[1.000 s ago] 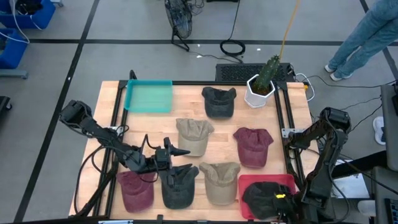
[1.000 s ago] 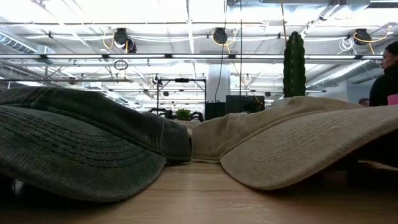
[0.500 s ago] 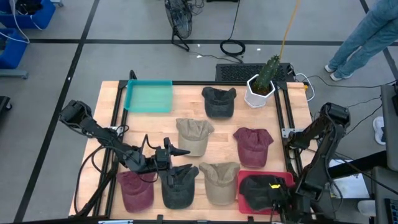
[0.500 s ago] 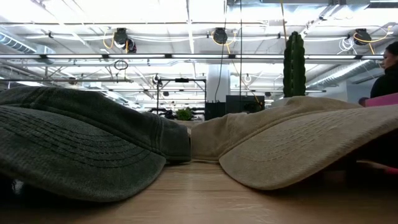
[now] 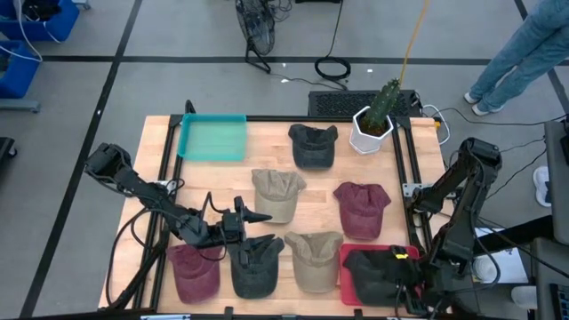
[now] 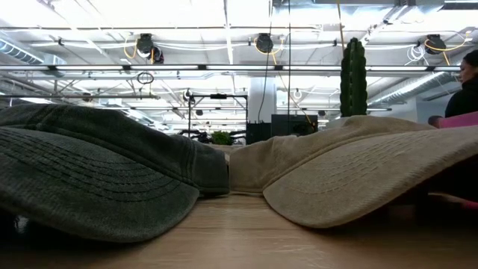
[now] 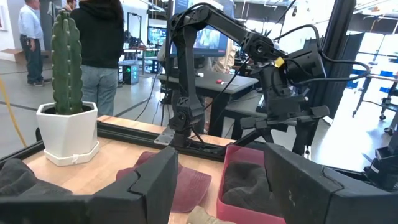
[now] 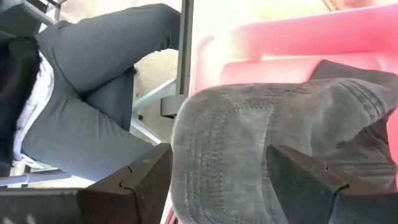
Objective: Pick & Place hat
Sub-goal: Put the middle left black cap into the red bin
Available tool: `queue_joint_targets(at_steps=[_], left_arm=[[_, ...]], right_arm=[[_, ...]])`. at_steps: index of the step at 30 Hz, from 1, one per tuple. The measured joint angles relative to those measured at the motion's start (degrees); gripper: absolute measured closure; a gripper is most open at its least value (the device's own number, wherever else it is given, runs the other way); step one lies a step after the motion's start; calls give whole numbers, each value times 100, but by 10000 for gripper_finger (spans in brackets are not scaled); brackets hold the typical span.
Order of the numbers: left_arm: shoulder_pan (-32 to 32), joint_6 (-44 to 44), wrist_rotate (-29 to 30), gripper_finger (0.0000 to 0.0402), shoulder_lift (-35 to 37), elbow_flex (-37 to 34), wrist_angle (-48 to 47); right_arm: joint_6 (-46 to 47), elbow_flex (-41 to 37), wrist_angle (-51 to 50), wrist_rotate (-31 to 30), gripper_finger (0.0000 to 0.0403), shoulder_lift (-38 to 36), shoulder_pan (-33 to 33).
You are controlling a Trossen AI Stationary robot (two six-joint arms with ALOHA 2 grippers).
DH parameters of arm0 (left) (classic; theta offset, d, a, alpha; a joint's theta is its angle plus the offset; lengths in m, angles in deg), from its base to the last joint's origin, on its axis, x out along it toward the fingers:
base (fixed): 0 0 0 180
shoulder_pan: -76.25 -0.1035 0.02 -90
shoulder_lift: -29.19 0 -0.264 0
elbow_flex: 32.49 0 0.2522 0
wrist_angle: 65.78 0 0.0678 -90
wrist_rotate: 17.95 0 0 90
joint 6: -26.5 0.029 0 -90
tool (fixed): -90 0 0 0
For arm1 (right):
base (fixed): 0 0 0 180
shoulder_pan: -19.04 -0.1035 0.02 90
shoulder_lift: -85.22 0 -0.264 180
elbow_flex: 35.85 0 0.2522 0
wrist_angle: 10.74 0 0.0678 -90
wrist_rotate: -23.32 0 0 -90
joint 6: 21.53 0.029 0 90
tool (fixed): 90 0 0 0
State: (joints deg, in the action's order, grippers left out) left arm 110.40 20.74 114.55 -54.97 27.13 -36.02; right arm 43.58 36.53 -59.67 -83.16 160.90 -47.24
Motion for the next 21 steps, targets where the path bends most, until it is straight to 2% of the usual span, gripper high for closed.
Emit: queue_joint_targets(at_steps=[3,6,9,13,15,18,21], left_arm=[[0,-2,0,163,0,0,0],[0,-35,0,163,0,0,0],[0,-42,0,163,0,0,2],[1,-41,0,163,0,0,0],[0,-37,0,163,0,0,-2],[0,-37,0,163,0,2,-2],[0,-35,0,163,0,2,-2]], right_arm=[[8,3,49,-7,167,11,0],[13,-174,553,-6,184,94,0],[67,-671,1671,56,202,191,0],[-30,-1256,3213,731,229,202,73],[-59,-1439,3708,881,244,168,81],[-144,-1581,4125,923,264,160,81],[-136,-1711,4042,921,279,162,91]])
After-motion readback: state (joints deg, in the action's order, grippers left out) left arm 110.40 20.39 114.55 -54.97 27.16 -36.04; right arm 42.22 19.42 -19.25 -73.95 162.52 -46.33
